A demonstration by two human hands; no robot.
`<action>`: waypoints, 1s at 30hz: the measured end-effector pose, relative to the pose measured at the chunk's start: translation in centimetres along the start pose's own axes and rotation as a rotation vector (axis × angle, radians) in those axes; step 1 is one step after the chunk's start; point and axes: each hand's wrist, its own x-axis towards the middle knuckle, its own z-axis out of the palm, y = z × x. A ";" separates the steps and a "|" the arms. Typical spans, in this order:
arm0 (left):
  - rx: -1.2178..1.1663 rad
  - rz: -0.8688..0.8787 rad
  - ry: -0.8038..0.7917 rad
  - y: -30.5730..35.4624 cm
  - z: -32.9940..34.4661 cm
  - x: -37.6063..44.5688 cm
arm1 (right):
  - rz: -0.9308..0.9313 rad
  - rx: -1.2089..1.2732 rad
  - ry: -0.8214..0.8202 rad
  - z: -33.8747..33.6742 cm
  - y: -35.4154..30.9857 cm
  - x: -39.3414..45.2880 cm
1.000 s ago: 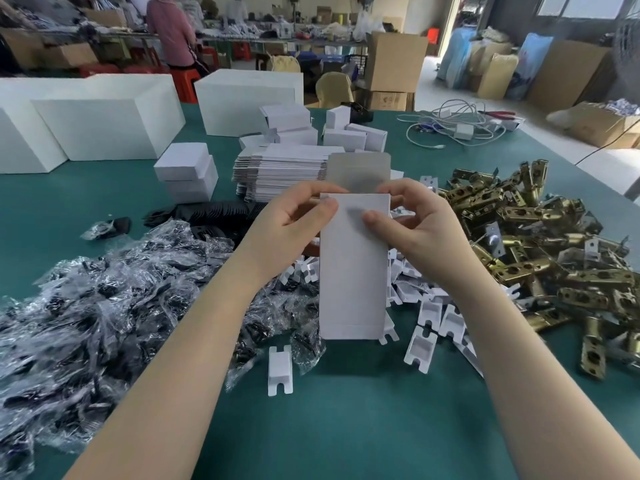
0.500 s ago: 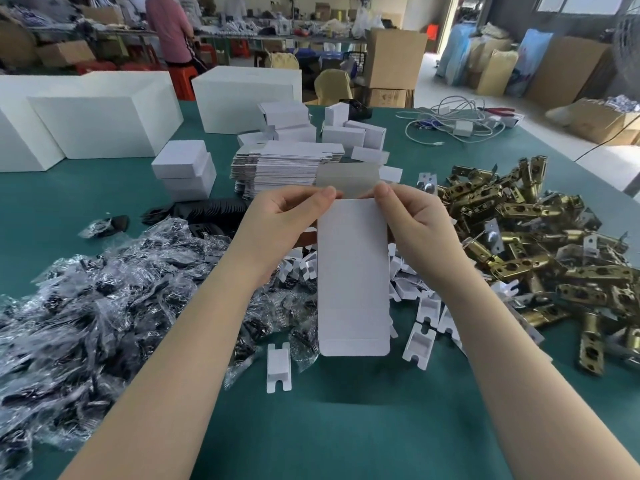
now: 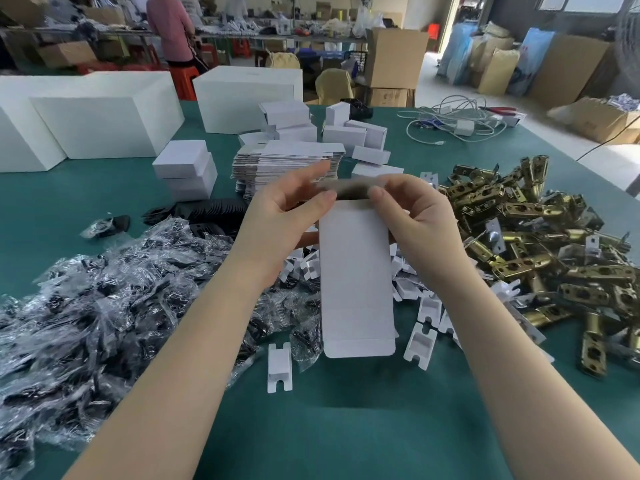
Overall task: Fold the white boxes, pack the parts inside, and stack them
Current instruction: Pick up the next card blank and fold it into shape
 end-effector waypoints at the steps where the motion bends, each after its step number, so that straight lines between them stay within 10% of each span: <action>1: 0.033 0.010 -0.011 0.1 -0.1 0.0 | -0.018 0.003 0.005 0.0 -0.1 0.0; 16: -0.183 -0.252 -0.138 0.2 0.5 -0.2 | -0.122 -0.035 0.016 -0.1 -0.7 0.0; 30: -0.043 -0.161 0.090 -0.2 2.4 -0.5 | 0.008 -0.084 0.016 0.6 -0.8 -0.2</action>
